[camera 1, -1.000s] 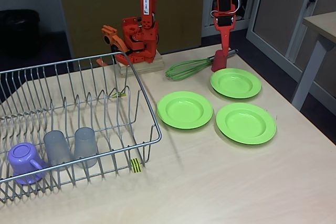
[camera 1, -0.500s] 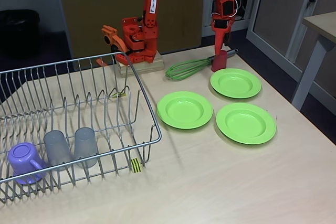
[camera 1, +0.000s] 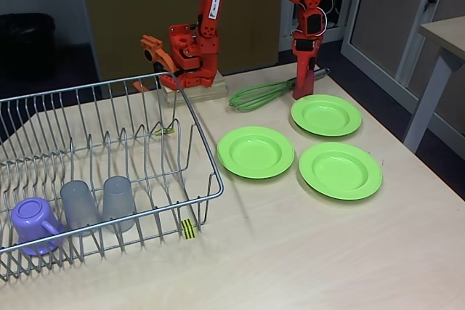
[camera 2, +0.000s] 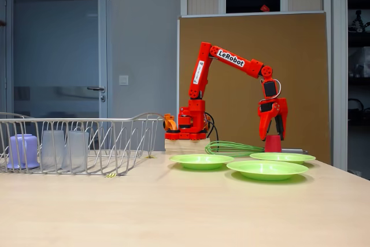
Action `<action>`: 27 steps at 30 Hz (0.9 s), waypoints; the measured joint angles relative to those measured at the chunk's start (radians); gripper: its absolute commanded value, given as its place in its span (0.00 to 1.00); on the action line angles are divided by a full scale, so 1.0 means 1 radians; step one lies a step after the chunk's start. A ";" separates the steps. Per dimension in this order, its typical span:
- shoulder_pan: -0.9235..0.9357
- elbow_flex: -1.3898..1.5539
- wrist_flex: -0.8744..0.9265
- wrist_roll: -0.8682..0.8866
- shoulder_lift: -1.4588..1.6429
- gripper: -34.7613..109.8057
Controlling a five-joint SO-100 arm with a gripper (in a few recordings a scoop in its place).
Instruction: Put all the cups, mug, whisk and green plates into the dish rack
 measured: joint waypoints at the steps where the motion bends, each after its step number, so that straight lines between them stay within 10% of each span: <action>1: 0.000 0.011 -0.011 0.000 0.000 0.51; 27: 0.063 -0.155 0.245 -0.176 0.018 0.36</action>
